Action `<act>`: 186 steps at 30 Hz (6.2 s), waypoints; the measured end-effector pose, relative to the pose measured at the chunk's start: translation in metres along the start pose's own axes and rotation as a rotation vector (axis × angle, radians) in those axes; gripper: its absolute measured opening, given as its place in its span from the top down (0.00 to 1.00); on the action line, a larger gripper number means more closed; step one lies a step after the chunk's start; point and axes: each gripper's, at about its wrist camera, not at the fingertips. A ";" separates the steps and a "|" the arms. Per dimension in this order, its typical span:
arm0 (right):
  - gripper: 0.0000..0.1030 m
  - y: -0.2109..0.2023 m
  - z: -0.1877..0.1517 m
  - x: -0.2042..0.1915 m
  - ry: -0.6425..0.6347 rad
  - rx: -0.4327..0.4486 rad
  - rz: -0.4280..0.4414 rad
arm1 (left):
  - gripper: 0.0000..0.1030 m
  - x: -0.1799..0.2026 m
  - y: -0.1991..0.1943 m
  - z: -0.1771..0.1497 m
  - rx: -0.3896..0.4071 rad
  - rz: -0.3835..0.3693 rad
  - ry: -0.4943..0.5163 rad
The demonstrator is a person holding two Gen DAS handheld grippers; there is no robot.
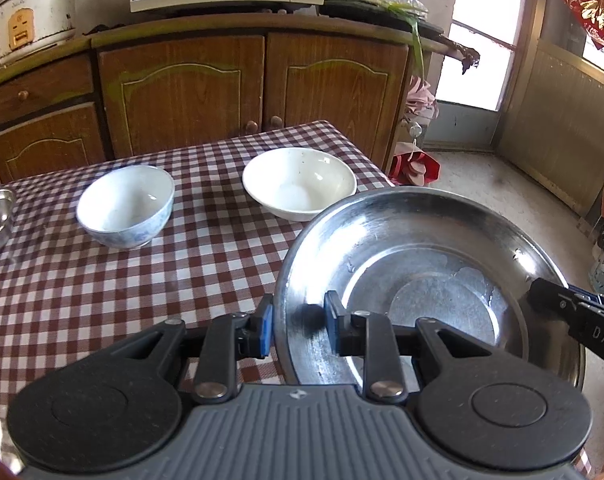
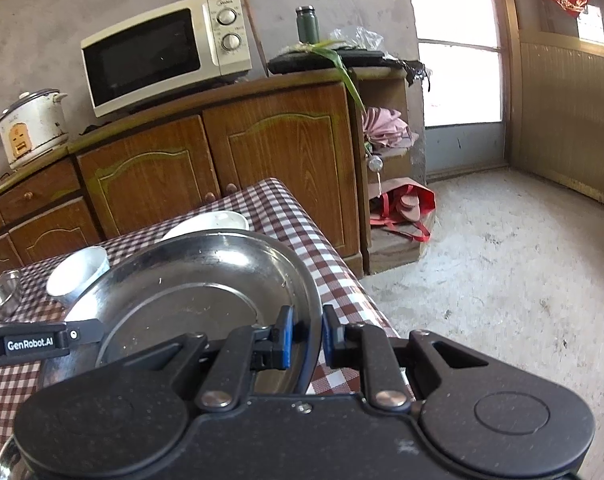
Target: Organize plates and bowls
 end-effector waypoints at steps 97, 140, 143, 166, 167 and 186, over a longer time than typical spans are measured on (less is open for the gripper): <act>0.80 -0.039 -0.100 -0.152 -0.269 -0.147 0.188 | 0.73 -0.127 -0.085 -0.122 -0.060 0.177 -0.173; 0.40 -0.019 -0.118 -0.148 -0.335 -0.181 0.123 | 0.56 -0.134 -0.060 -0.141 -0.081 0.154 -0.189; 0.33 -0.019 -0.116 -0.140 -0.296 -0.185 0.137 | 0.48 -0.134 -0.060 -0.141 -0.077 0.161 -0.195; 0.67 0.020 -0.132 -0.131 -0.160 -0.323 0.264 | 0.63 -0.132 -0.032 -0.144 -0.096 0.110 -0.157; 0.68 0.021 -0.131 -0.133 -0.164 -0.319 0.260 | 0.64 -0.132 -0.032 -0.144 -0.094 0.110 -0.163; 0.69 0.005 -0.097 -0.156 -0.196 -0.251 0.272 | 0.65 -0.142 -0.063 -0.120 -0.036 0.140 -0.189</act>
Point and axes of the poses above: each gripper's, at about its wrist camera, not at the fingertips, and y roughly the way its jaws point, x to its right, z to its top, and after that the axes turned 7 degrees about -x, right-handed
